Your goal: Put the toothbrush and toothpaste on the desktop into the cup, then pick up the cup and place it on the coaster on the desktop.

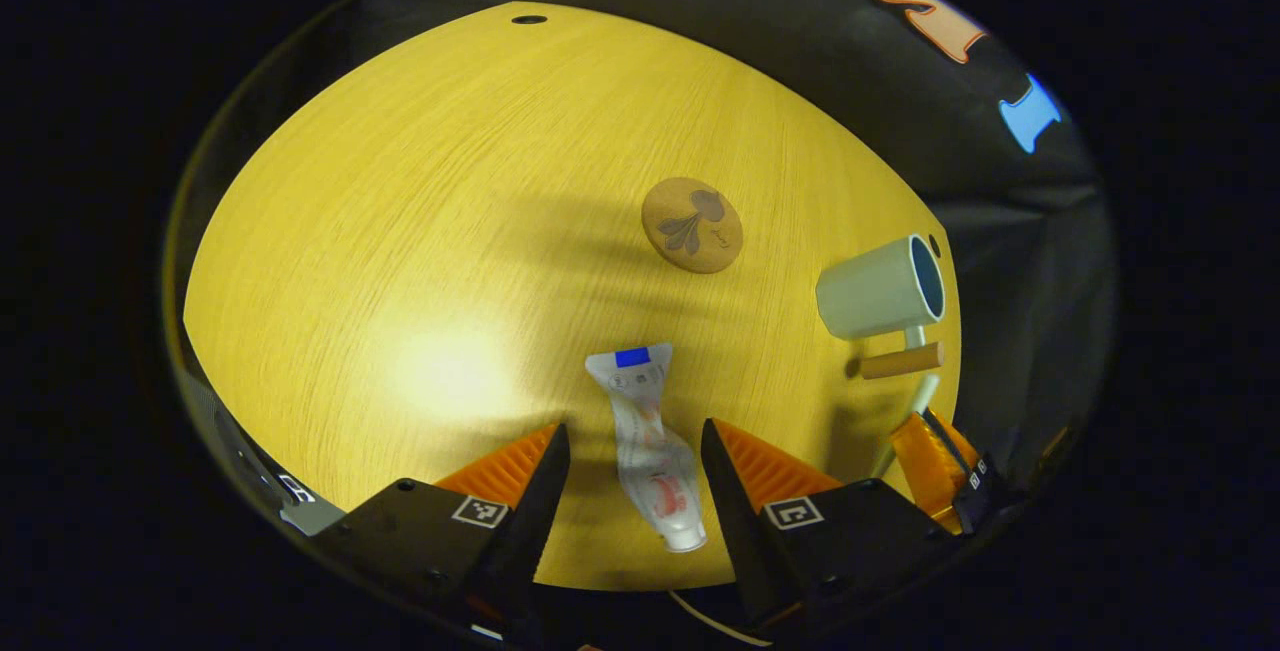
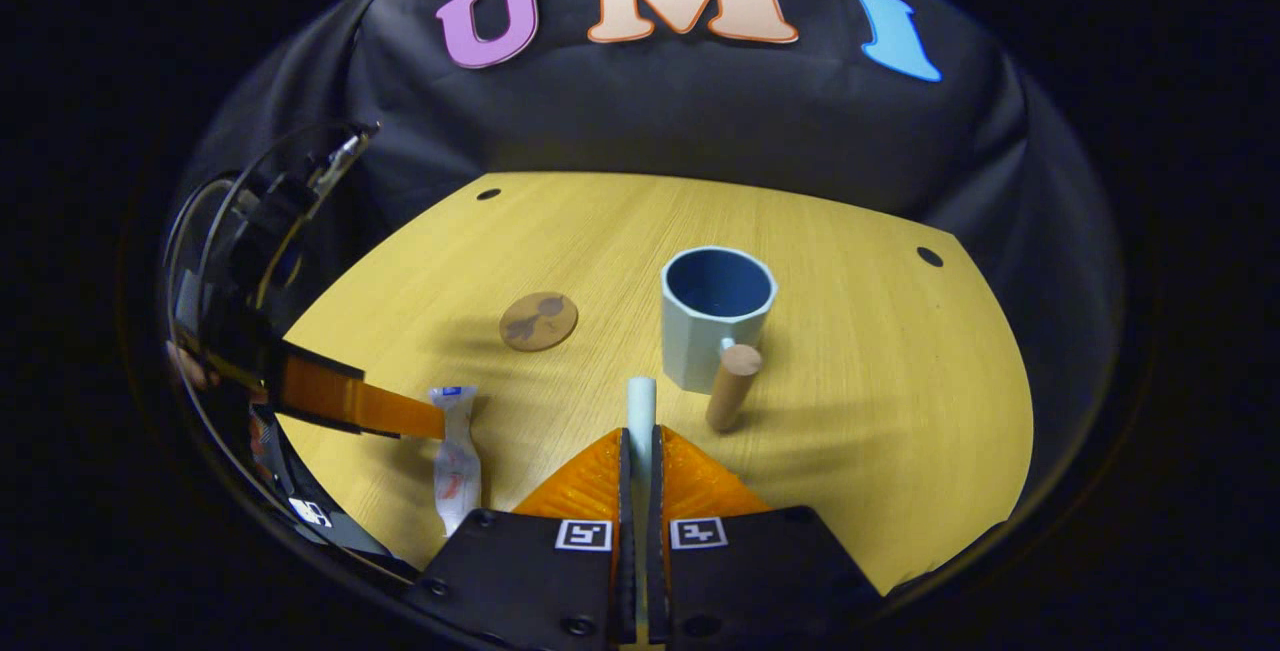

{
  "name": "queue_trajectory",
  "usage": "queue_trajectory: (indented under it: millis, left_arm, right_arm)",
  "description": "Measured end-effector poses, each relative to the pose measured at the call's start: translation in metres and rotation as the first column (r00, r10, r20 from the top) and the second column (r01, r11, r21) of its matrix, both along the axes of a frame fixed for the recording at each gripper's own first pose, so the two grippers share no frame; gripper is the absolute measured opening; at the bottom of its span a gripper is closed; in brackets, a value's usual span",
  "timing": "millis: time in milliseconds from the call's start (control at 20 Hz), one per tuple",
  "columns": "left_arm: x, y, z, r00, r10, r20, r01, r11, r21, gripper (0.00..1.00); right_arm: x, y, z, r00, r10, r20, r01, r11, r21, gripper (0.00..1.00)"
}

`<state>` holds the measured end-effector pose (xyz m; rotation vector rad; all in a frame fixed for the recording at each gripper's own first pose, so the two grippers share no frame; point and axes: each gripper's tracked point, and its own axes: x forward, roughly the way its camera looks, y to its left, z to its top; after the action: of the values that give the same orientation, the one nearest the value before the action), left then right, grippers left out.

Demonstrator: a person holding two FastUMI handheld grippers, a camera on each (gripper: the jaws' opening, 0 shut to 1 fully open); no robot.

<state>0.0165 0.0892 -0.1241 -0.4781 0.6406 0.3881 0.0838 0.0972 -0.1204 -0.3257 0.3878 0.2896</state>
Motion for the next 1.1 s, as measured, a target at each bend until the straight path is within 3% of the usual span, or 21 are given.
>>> queue_trajectory:
  millis: [200, 300, 750, 900, 1050, 1100]
  left_arm:
    - [0.008, 0.003, -0.007, 0.998, 0.029, -0.047, -0.029, 1.000, -0.011, 0.80]
    - [0.011, 0.003, -0.012, 0.996, 0.045, -0.073, -0.046, 0.999, -0.011, 0.72]
    - [0.022, 0.006, -0.021, 0.985, 0.069, -0.155, -0.063, 0.997, 0.045, 0.70]
    - [0.021, 0.005, -0.025, 0.981, 0.083, -0.177, -0.075, 0.996, 0.051, 0.45]
    - [0.019, 0.012, -0.023, 0.980, 0.076, -0.185, -0.066, 0.996, 0.062, 0.29]
    - [0.020, 0.012, -0.022, 0.982, 0.069, -0.176, -0.058, 0.996, 0.066, 0.20]
  right_arm:
    - [-0.007, -0.029, 0.024, 0.998, -0.023, 0.060, 0.020, 0.999, 0.043, 0.07]
    - [-0.006, -0.041, 0.037, 0.995, -0.041, 0.090, 0.035, 0.998, 0.059, 0.07]
    - [0.016, -0.063, 0.083, 0.986, -0.044, 0.163, 0.019, 0.989, 0.149, 0.07]
    - [0.022, -0.059, 0.096, 0.984, -0.012, 0.178, -0.016, 0.988, 0.153, 0.07]
    - [0.032, -0.053, 0.111, 0.978, 0.021, 0.208, -0.054, 0.986, 0.155, 0.07]
    - [0.035, -0.050, 0.115, 0.977, 0.028, 0.212, -0.064, 0.984, 0.166, 0.07]
